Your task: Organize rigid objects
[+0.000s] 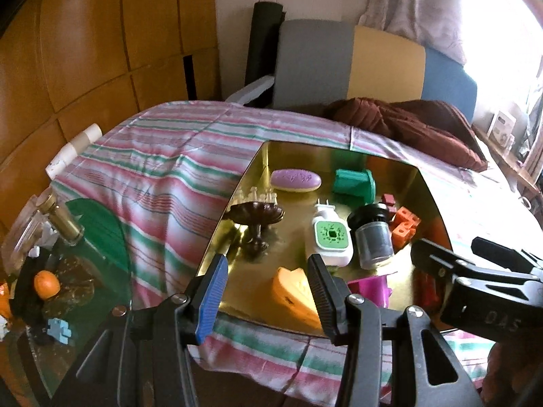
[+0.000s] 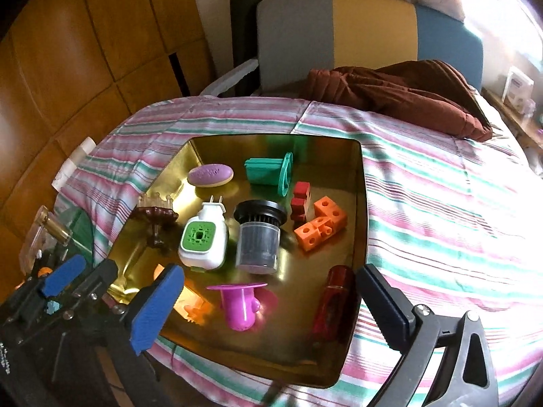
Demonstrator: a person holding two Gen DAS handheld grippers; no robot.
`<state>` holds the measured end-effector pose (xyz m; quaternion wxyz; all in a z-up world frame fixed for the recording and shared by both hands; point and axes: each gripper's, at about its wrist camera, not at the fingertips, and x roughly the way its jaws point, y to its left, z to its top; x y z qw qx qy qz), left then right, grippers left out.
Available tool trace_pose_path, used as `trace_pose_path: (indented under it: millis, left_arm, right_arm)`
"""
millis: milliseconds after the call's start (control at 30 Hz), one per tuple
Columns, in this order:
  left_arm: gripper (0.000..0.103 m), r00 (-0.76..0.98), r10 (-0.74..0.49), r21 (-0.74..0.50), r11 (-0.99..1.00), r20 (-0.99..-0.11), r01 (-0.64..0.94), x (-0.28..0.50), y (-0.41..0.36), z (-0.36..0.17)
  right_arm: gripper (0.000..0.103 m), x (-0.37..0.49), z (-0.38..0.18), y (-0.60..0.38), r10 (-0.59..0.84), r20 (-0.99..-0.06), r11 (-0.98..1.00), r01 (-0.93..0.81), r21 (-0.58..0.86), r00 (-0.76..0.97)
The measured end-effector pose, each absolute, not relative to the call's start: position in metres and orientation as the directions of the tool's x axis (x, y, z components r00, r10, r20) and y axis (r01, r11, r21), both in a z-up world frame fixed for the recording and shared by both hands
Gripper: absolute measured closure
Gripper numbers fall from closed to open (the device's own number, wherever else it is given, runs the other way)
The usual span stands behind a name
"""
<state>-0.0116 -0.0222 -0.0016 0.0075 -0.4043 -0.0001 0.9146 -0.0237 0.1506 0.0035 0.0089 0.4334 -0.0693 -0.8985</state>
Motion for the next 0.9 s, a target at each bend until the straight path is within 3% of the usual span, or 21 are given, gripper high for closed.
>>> trace_pose_path:
  millis: [900]
  left_arm:
    - [0.055,-0.658,-0.001,0.006,-1.0,-0.753,-0.006,-0.0128,-0.0256,0.0061]
  right_arm:
    - [0.0,-0.0204,0.0092,0.1476,-0.036,-0.785,-0.985,-0.111,0.132,-0.618]
